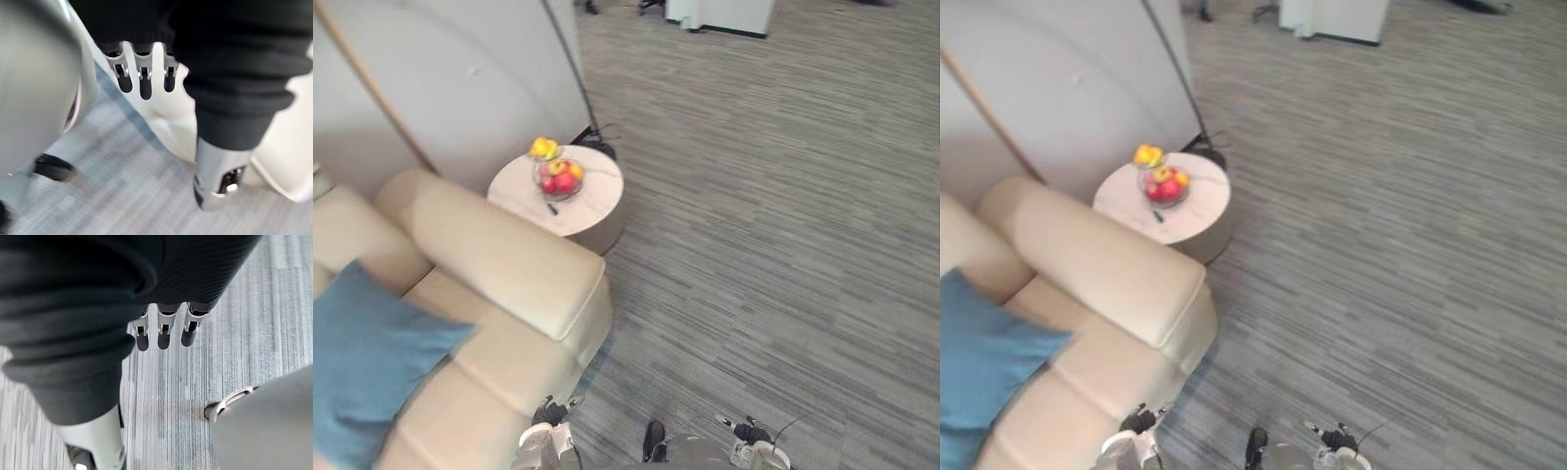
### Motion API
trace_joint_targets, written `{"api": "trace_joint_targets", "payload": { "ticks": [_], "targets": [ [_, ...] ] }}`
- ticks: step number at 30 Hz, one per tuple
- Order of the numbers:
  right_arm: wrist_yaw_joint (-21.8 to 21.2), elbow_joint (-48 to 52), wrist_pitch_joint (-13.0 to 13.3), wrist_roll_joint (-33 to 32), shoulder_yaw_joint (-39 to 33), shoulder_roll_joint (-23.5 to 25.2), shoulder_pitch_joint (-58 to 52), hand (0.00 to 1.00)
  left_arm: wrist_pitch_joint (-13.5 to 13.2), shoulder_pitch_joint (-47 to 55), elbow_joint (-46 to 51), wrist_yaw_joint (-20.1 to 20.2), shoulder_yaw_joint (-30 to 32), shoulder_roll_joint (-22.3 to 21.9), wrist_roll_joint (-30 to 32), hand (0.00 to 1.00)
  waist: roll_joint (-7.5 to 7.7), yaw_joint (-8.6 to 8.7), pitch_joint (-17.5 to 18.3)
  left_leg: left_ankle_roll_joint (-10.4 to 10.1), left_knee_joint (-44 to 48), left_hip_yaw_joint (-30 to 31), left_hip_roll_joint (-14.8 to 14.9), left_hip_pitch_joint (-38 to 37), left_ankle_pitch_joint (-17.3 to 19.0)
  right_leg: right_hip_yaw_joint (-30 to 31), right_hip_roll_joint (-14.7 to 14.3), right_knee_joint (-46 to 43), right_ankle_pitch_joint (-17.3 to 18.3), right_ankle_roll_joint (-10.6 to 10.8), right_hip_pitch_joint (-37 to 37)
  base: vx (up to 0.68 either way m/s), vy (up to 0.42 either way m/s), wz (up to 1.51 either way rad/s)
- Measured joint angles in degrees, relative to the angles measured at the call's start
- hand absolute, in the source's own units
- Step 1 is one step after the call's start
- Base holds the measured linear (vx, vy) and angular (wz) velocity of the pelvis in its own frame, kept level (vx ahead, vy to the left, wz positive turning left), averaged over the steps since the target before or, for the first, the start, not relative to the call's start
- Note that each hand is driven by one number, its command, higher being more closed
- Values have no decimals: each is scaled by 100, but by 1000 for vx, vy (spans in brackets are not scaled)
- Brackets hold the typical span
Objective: Pick up cushions and gather them together orderly.
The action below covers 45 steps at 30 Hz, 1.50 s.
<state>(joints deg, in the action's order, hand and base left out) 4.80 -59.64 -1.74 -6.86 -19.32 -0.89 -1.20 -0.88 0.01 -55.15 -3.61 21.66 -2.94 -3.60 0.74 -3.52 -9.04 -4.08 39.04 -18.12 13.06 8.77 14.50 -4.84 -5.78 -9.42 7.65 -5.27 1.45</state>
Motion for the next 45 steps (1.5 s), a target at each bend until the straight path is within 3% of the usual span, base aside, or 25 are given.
{"api": "trace_joint_targets", "payload": {
  "ticks": [3,6,7,8,9,11,12,16,17,18,19,21,23,24,25,26,28,32,35,37,40,41,42,43,45],
  "targets": [
    [-6,5,24,0,41,43,38,0,-22,54,86,-16,235,-39,-78,0,8,-58,14,-70,-1442,1250,-533,379,-127,829,-259,1,71,-104,-41,195,54,-154],
    [-5,25,26,-1,31,13,-6,0,9,89,42,-55,293,-33,-75,0,-99,-150,121,277,-1708,1560,-493,456,-363,1473,-517,-151,131,-122,-66,292,164,-199],
    [-6,25,20,0,31,5,-75,0,30,132,39,-76,317,-16,-77,0,-105,-167,223,113,-1709,1509,-480,321,-508,1802,-593,-387,309,-28,-40,378,242,-157],
    [-10,35,24,0,13,55,-173,0,38,166,37,-80,305,46,-69,0,-5,-180,332,8,-1866,1178,-466,167,-509,1993,-530,-693,538,183,57,464,272,-164],
    [-13,37,16,0,-13,96,-272,0,37,193,31,-87,253,70,-66,0,114,-208,456,34,-2109,787,-501,-7,-491,1942,-399,-1212,828,674,324,379,208,-130],
    [-37,55,19,2,-7,111,-247,0,44,118,-30,-104,180,128,-66,0,187,-221,442,118,-2316,241,-521,-419,-434,1377,-19,-2142,847,1216,713,322,184,-137],
    [-39,89,20,-1,-47,100,-220,0,68,96,-106,-120,71,140,-66,0,149,-218,424,123,-2471,-77,-491,-701,-431,856,277,-2495,824,1318,837,263,159,-131],
    [-50,182,32,-1,-81,184,-79,0,68,53,-195,-125,-488,235,-89,0,71,-237,382,124,-2957,-984,-411,-1505,-431,-1423,1456,-2303,817,917,926,193,64,-128],
    [-48,85,46,-1,-85,187,55,0,55,46,-245,-123,-713,334,-100,0,66,-236,384,121,-3070,-1176,-395,-1585,-433,-1962,1591,-1927,624,791,1074,238,-135,-126],
    [-47,-67,63,-1,-132,186,210,0,65,-58,-341,-118,-934,498,-101,0,137,-221,377,119,-3135,-1283,-463,-1623,-434,-2374,1624,-1199,122,406,1174,204,-134,-107],
    [-47,-118,71,0,-173,141,242,0,69,-60,-417,-120,-947,520,-99,0,120,-209,388,118,-3155,-1259,-455,-1664,-434,-2367,1564,-1156,107,333,1117,257,-204,-98],
    [-29,-280,69,0,-551,-34,256,0,126,-110,-528,-116,-978,407,-56,0,-188,-117,261,-137,-2956,-1126,-296,-1787,-634,-2145,1275,-882,38,236,888,295,-218,-66],
    [-16,-226,61,-32,-721,-142,95,0,127,-110,-510,-121,-921,251,-37,0,-261,-49,216,-308,-1838,-967,-62,-1633,-792,-1985,1195,-707,72,198,538,219,-145,-43],
    [-16,-197,63,-39,-701,-146,-19,0,126,-76,-486,-119,-877,203,-33,0,-260,-30,202,-189,-1131,-799,80,-1403,-934,-1940,1160,-591,82,192,334,245,-174,-46],
    [-1,-159,67,-72,-578,-146,-107,0,103,-91,-367,-113,-797,192,-59,0,-177,-39,128,160,196,-328,279,-904,-1259,-1799,1090,-385,205,179,-10,221,-145,-62],
    [24,-148,64,-111,-465,-155,-119,0,71,-92,-302,-113,-801,174,-87,0,-214,-73,108,207,1072,113,299,-443,-962,-1576,1019,-331,367,104,-171,162,-63,-81],
    [29,-84,56,-226,-404,-115,-91,0,46,-79,-147,-113,-888,176,-107,0,-217,-141,118,117,1221,366,163,204,-474,-1196,952,-270,452,86,-322,179,25,-108],
    [67,107,46,-228,-431,-14,-119,0,-5,-31,85,-114,-962,126,-102,0,-227,-285,136,-6,-1410,611,-411,559,-456,-361,941,-207,676,271,-556,243,101,-111],
    [82,236,57,-223,-516,-11,-103,0,-5,76,87,-116,-964,103,-58,0,-357,-319,245,-71,-2145,965,-527,607,-933,310,781,-203,835,452,-563,477,274,-131],
    [83,246,49,-218,-534,156,-230,0,46,113,50,-115,-912,238,93,0,-15,-276,468,121,-1979,729,-787,546,-666,819,1077,-197,926,615,-621,493,188,-91],
    [75,246,17,-204,-539,166,-308,0,56,114,35,-114,-927,213,168,0,62,-329,498,277,-2010,121,-977,-42,-300,1396,1325,-1807,1017,1351,-105,499,206,-77],
    [53,283,22,-199,-522,181,-326,0,73,132,32,-117,-963,206,175,0,15,-314,479,296,-2074,-27,-992,-337,-165,1472,1321,-2911,770,2025,340,418,144,-61],
    [30,309,63,-197,-519,125,-260,0,123,82,-4,-122,-1041,198,175,0,-62,-228,381,287,-2207,-49,-991,-804,-15,1340,1297,-4173,587,2085,862,418,144,-47],
    [28,309,66,-196,-520,104,-252,0,137,56,-49,-121,-1066,186,173,0,-86,-198,359,285,-2301,-72,-986,-974,19,1194,1302,-4466,592,2067,995,508,99,-31],
    [12,313,74,-185,-533,53,-187,0,139,40,-127,-126,-1213,164,173,0,-180,-166,307,250,-2929,-289,-896,-1787,42,377,1299,-4497,904,1439,1563,486,8,-30]
  ]
}}
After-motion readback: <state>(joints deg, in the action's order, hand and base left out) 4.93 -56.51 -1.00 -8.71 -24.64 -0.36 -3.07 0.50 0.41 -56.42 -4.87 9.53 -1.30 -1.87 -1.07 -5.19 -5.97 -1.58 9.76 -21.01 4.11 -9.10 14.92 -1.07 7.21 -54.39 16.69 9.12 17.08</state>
